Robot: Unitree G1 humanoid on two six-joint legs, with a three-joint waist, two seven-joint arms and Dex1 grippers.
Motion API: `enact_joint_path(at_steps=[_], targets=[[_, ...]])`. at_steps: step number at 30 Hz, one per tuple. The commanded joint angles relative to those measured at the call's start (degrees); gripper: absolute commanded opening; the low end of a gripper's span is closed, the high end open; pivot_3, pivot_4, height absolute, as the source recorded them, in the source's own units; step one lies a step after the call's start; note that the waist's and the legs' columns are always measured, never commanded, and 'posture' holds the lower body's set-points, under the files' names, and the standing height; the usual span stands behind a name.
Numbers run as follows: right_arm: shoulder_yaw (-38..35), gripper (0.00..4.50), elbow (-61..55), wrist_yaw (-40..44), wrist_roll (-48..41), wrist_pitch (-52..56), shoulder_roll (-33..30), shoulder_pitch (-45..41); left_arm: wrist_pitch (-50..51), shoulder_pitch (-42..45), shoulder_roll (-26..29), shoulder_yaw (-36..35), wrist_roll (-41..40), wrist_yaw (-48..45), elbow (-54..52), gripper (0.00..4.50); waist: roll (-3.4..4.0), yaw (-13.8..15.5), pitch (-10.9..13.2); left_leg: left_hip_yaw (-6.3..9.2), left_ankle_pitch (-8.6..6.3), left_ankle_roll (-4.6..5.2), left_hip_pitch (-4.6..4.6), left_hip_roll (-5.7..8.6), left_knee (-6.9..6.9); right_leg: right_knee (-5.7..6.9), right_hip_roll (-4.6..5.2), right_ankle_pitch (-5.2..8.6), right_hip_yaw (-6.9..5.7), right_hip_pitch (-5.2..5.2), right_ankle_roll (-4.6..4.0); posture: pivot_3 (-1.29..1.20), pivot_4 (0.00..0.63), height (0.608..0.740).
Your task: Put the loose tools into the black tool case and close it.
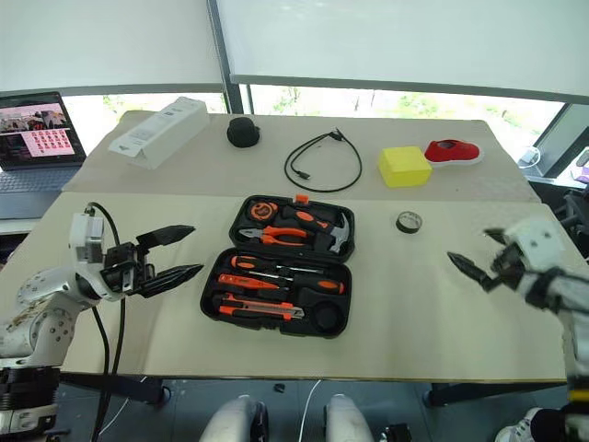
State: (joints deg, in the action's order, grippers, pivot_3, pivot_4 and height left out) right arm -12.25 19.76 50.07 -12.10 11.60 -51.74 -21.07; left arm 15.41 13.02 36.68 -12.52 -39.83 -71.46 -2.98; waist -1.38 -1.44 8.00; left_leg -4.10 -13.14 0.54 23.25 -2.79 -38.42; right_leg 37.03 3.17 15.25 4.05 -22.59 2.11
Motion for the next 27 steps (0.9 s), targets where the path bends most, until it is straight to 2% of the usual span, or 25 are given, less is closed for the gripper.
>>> enact_joint_path(at_steps=[1,7,12,16,19,23,27], targets=[[9.3,4.50,14.8,5.8,6.2,3.2,0.6,-16.2,-0.1,1.7,-0.6,0.7,-0.2,0.8,-2.4,4.46,0.06,-0.1,0.1,-0.01,0.00,0.00,-0.03,-0.02,0.04,0.01,-0.03,0.01,0.01,0.00,-0.01,0.00,0.150,0.740],[19.5,4.50,33.7,8.0,15.7,-3.9,5.6,-31.6,-0.3,0.6,-0.9,0.5,-0.1,2.2,-4.1,4.46,0.06,0.4,0.1,-0.02,0.00,-0.01,0.66,0.03,0.16,-0.05,0.05,0.00,-0.05,-0.68,0.01,0.00,0.150,0.740],[23.0,4.50,45.5,5.7,20.6,-8.1,10.1,-38.9,-0.2,-1.6,-1.0,-0.1,-0.7,3.6,-6.4,4.46,0.06,0.4,0.1,-0.10,-0.01,-0.01,0.70,0.07,0.18,-0.15,0.15,-0.01,-0.03,-0.70,0.03,0.00,0.150,0.740],[22.7,3.58,49.7,4.2,21.9,-9.6,11.9,-41.4,-0.8,-2.3,-0.9,0.0,-0.3,3.6,-6.6,4.50,0.07,0.6,0.1,-0.09,0.00,-0.01,0.70,0.09,0.18,-0.10,0.18,-0.01,-0.09,-0.70,0.04,0.00,0.150,0.740],[22.7,2.61,51.5,4.1,22.7,-10.4,12.6,-42.1,-1.3,-2.4,-0.6,0.6,0.3,2.9,-6.7,4.50,0.07,0.4,0.1,-0.08,0.00,-0.03,0.68,0.09,0.18,-0.03,0.17,-0.01,-0.10,-0.70,0.03,0.00,0.150,0.740],[21.7,1.03,52.7,3.4,22.6,-10.8,12.7,-42.4,-1.7,-2.4,0.0,1.4,0.9,1.5,-7.0,4.50,0.07,0.3,0.1,-0.09,0.01,-0.03,0.66,0.08,0.18,0.00,0.16,-0.01,-0.09,-0.69,0.03,0.00,0.150,0.740],[21.2,0.06,53.0,3.9,22.5,-12.9,12.3,-42.1,-1.9,-2.5,0.6,2.1,1.2,-0.5,-7.2,4.50,0.07,0.2,0.1,-0.09,0.01,-0.03,0.64,0.08,0.18,0.00,0.16,-0.01,-0.09,-0.69,0.03,0.00,0.150,0.740]])
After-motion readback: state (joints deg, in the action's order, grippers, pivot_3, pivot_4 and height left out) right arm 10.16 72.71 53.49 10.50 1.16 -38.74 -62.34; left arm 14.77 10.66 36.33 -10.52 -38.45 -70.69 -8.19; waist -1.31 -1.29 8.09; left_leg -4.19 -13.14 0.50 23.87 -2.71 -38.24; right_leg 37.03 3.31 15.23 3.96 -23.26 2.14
